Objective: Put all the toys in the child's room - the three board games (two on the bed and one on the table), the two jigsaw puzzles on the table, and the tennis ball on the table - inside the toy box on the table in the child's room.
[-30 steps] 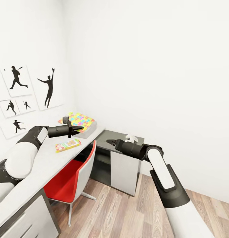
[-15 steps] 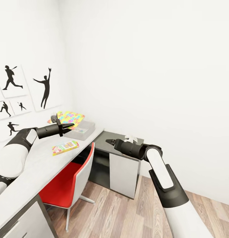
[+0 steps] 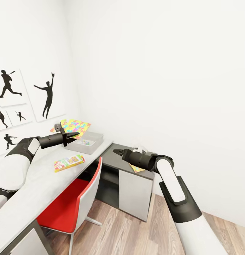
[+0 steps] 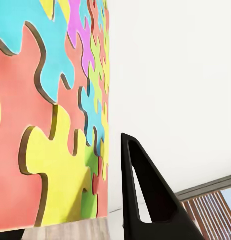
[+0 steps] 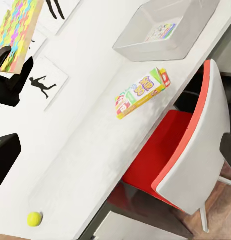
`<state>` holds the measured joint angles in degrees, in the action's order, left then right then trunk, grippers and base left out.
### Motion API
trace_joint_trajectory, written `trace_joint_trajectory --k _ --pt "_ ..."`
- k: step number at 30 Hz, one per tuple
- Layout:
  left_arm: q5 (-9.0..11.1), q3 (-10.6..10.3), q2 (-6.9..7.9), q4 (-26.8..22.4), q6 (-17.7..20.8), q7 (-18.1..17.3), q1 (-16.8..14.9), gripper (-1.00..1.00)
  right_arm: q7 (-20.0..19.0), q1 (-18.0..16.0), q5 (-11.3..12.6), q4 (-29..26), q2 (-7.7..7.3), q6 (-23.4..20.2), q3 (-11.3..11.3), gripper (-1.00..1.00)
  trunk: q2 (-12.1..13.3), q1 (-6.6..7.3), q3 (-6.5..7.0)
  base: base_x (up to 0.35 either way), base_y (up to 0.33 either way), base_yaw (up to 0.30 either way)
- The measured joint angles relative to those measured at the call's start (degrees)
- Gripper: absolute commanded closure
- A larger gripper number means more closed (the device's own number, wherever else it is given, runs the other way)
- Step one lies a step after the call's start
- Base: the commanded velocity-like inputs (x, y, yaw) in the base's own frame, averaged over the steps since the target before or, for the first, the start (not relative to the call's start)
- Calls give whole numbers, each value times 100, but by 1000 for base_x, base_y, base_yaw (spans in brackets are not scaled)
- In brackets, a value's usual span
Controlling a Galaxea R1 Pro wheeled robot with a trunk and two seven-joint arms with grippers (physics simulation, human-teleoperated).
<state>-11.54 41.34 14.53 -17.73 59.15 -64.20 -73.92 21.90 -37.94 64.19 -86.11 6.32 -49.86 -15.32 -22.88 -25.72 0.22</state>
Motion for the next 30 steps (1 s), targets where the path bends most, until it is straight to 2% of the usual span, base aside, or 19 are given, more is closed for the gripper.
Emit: trace_joint_trajectory --k 30 --pt "-75 -23 -23 -2 -25 89 -4 100 0 -2 13 28 -4 -1 3 -100 0 0 9 333 5 10"
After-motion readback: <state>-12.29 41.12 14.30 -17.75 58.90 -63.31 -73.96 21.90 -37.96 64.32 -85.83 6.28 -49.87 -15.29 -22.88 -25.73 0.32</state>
